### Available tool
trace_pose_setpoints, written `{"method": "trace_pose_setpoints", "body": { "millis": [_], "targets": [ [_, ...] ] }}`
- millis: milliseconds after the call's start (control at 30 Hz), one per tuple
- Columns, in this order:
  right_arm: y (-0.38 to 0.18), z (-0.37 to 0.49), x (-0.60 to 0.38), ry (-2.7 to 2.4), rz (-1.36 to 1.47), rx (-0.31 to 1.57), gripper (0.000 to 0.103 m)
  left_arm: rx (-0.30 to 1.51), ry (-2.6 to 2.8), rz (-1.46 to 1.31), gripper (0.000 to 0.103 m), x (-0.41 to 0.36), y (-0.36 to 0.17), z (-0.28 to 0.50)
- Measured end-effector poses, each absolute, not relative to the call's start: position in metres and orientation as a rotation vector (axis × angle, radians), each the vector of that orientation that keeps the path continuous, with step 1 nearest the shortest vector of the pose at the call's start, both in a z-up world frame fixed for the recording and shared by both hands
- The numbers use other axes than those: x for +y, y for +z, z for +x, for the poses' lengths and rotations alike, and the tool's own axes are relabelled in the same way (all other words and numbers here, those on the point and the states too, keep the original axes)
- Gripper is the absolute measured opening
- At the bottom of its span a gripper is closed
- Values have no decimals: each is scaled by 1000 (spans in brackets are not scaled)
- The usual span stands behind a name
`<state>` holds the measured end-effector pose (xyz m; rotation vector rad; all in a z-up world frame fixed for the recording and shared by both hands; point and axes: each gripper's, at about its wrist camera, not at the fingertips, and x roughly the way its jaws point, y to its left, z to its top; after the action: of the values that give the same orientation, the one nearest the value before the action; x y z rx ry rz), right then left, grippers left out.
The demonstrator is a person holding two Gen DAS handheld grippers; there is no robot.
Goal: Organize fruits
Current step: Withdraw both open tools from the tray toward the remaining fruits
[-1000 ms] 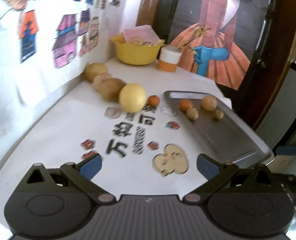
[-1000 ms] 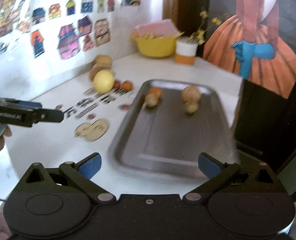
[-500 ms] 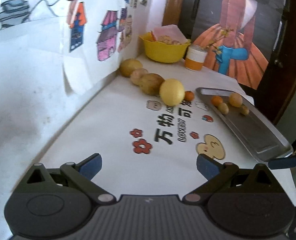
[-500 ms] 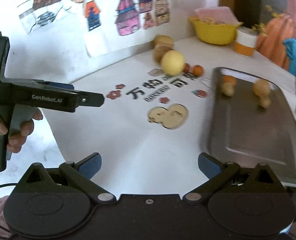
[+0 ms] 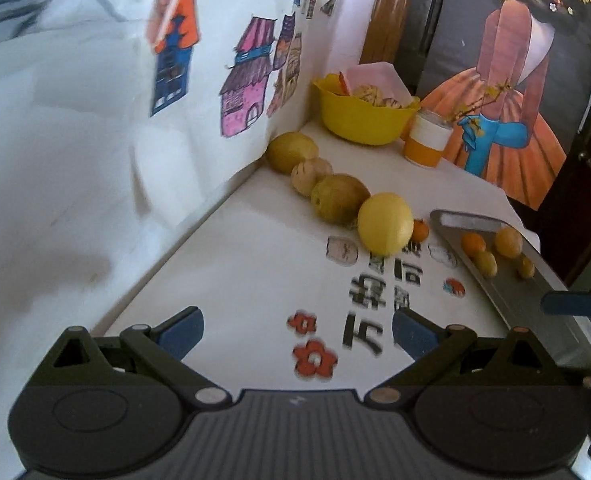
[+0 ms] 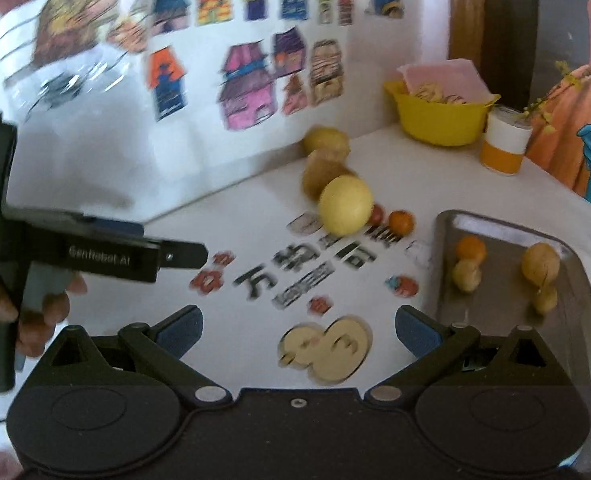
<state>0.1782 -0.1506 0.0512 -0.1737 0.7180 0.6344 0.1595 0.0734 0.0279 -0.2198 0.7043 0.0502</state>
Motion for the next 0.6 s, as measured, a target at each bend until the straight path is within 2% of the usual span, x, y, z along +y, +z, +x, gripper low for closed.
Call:
{"method": "trace_pose_setpoints", "body": {
  "millis": [267, 533, 600],
  "targets": [
    [53, 244, -159, 602, -109, 680, 102, 711, 15, -192, 103, 59, 20, 214],
    [36, 295, -164, 586, -324, 624, 99, 717, -34, -210, 102, 46, 11, 249],
    [27, 303, -162, 606, -366, 615, 95, 709, -34, -227, 102, 45, 10, 255]
  ]
}}
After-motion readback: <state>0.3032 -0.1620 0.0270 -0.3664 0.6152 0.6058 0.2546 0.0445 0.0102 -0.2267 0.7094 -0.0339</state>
